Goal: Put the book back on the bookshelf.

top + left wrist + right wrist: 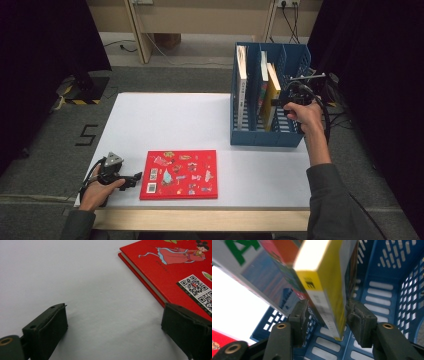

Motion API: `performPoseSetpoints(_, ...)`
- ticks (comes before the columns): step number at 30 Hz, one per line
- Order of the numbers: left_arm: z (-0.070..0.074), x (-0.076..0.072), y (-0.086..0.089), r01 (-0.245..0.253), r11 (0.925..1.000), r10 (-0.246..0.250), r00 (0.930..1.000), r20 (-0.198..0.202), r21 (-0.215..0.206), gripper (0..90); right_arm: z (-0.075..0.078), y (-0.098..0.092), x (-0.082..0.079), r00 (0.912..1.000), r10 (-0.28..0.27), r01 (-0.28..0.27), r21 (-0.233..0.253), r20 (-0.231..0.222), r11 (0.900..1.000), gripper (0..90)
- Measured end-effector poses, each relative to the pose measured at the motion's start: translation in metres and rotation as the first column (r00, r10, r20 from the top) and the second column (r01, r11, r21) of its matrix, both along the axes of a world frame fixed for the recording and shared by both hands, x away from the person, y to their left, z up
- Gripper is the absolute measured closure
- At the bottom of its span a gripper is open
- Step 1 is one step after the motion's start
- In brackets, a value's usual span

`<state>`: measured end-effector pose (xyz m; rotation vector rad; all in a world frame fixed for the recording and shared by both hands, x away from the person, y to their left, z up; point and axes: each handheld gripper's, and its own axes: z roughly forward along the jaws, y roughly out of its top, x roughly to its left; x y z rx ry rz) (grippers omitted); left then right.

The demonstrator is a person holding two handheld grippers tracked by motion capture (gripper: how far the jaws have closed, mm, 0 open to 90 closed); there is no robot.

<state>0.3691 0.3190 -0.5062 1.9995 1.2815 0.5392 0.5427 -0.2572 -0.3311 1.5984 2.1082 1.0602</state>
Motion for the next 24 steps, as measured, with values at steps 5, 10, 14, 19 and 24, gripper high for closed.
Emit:
performPoseSetpoints(5, 0.000, 0.000, 0.000, 0.001, 1.0000, -0.001, 1.0000, 0.000, 0.000, 5.5, -0.016, 0.002, 0.005, 0.9995, 0.018, -0.018, -0.022, -0.026, 1.000, 62.5)
performPoseSetpoints(10, 0.000, 0.000, 0.000, 0.000, 1.0000, 0.000, 1.0000, 0.000, 0.000, 5.5, -0.030, 0.009, 0.011, 0.9992, 0.024, -0.025, -0.036, -0.031, 0.999, 68.3)
performPoseSetpoints(14, 0.000, 0.000, 0.000, 0.000, 1.0000, 0.000, 1.0000, 0.000, 0.000, 5.5, -0.032, 0.014, 0.016, 0.9997, 0.019, -0.019, -0.042, -0.016, 0.999, 68.8)
performPoseSetpoints(19, 0.000, 0.000, 0.000, 0.000, 1.0000, 0.000, 1.0000, 0.000, 0.000, 5.4, -0.032, 0.016, 0.027, 0.9999, 0.001, -0.001, -0.045, -0.010, 0.999, 69.1)
performPoseSetpoints(24, 0.000, 0.000, 0.000, 0.000, 1.0000, 0.000, 1.0000, 0.000, 0.000, 5.4, -0.032, 0.020, 0.037, 1.0000, -0.002, 0.001, -0.058, -0.008, 0.998, 69.1)
